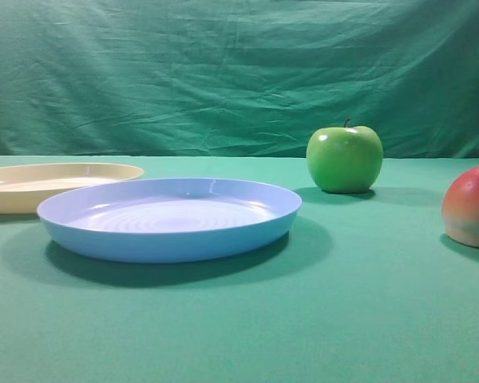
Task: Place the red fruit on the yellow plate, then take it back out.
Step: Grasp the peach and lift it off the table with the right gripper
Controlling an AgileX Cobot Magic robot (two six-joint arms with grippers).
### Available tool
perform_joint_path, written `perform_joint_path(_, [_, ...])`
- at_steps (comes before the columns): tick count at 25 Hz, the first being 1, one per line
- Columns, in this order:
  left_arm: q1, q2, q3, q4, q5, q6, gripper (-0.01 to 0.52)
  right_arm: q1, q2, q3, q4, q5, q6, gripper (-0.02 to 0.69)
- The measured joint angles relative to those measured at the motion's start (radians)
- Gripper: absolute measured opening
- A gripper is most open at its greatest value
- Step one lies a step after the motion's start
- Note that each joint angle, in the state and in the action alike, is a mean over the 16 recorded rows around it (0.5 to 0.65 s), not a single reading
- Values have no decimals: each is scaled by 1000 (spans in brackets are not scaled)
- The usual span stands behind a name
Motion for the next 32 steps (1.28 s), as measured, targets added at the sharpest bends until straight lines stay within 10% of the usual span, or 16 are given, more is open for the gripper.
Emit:
perform_joint_path(16, [0, 0, 0, 0, 0, 0, 0, 116, 582, -362, -15, 520, -141, 0])
perform_joint_path(32, [0, 0, 0, 0, 0, 0, 0, 349, 998, -457, -119, 355, -137, 115])
